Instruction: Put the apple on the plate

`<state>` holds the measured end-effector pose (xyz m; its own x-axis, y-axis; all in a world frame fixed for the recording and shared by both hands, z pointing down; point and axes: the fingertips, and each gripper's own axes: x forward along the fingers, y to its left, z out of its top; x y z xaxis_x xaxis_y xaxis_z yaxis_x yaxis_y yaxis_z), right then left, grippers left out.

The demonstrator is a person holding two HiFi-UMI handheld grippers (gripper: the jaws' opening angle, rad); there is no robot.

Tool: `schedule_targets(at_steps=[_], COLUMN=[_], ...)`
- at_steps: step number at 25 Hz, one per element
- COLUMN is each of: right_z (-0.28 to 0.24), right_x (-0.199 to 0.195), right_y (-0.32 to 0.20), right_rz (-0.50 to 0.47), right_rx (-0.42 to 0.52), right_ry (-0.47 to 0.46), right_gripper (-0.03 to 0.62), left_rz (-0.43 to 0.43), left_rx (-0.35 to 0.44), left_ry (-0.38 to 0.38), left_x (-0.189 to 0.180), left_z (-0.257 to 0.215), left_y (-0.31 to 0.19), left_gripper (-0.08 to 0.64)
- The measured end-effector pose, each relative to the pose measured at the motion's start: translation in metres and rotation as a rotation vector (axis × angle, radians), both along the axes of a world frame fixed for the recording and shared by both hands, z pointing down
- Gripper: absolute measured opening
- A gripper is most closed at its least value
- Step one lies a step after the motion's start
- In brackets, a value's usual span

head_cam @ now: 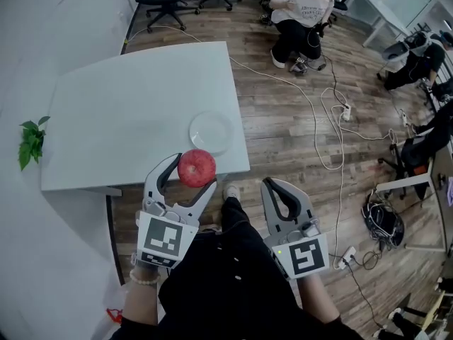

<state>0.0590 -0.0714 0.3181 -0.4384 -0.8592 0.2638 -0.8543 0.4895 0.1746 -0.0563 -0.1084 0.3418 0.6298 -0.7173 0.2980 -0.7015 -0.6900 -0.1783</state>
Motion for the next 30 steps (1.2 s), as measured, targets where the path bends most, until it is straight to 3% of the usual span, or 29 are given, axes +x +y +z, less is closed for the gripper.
schedule_targets(at_steps=[14,30], right_z=[0.011,0.027], right_x=[0.017,0.027], right_y=[-0.059,-0.11], right_rz=[-0.03,-0.084], right_rx=[-0.035,-0.103], right_ry=[-0.002,0.015], right_gripper=[0.044,0.044], left_rz=[-0.027,-0.093], left_rx=[-0.034,-0.119], left_ry=[-0.034,-0.016], left_x=[0.015,0.024], left_z=[0.024,0.074], left_y=[-0.064,-0.124], left_gripper=[0.351,0.351])
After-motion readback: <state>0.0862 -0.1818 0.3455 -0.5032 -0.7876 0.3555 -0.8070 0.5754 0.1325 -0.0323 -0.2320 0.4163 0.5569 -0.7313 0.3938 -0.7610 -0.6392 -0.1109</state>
